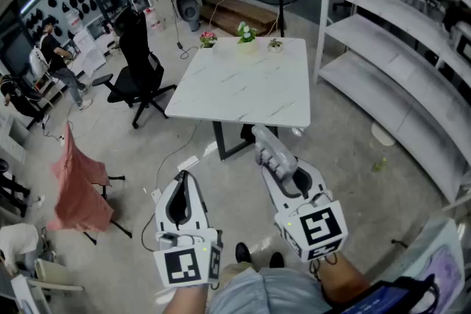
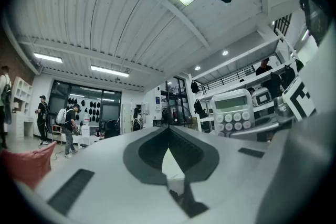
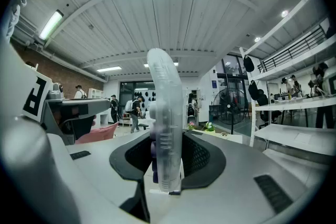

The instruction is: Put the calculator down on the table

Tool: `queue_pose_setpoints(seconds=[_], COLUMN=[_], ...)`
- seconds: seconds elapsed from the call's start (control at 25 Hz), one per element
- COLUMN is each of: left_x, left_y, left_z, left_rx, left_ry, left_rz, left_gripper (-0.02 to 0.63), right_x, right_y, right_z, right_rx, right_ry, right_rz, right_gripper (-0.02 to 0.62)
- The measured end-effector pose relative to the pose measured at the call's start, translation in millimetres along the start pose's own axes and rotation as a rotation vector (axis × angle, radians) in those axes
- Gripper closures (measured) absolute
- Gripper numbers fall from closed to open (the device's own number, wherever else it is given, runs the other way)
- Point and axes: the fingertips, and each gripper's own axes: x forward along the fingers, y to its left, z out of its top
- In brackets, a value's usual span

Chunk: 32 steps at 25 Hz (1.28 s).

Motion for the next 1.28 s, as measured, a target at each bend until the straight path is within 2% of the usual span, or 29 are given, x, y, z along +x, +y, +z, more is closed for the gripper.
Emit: queue_pose_setpoints(seconds=[0.4, 0.68, 0.88, 1.08, 1.28], left_x=[-6.4, 6.9, 39.1, 98.8, 161.6], left_y=[-12.2, 9.6, 43.7, 89.6, 129.2], left_z=[-12.9, -28.8, -58.3, -88.7, -92.1], left_rx=[0.000, -0.011, -0.040, -0.052, -0.057], left_ry=[0.031, 0.055, 0.086, 0.124, 0.118], left_rz=[0.004, 0.042, 0.061, 0.064, 0.030], left_gripper=[0.598, 0.598, 0.598, 0.598, 0.598], right_x=[-7.6, 20.4, 70.5, 141.7, 211.0], right_y=[-8.8, -6.9, -3.1, -6.3, -9.4], right_z=[0.8, -7.6, -24.2, -38.8, -32.2], right_rx=[0.030, 0.027, 0.026, 0.033, 0.045], right_ry=[-0.008, 0.019, 0.050, 0.081, 0.088], right_rz=[0.007, 0.025, 0.045, 0.036, 0.014], right_gripper=[0.451, 0.451, 0.451, 0.451, 0.451])
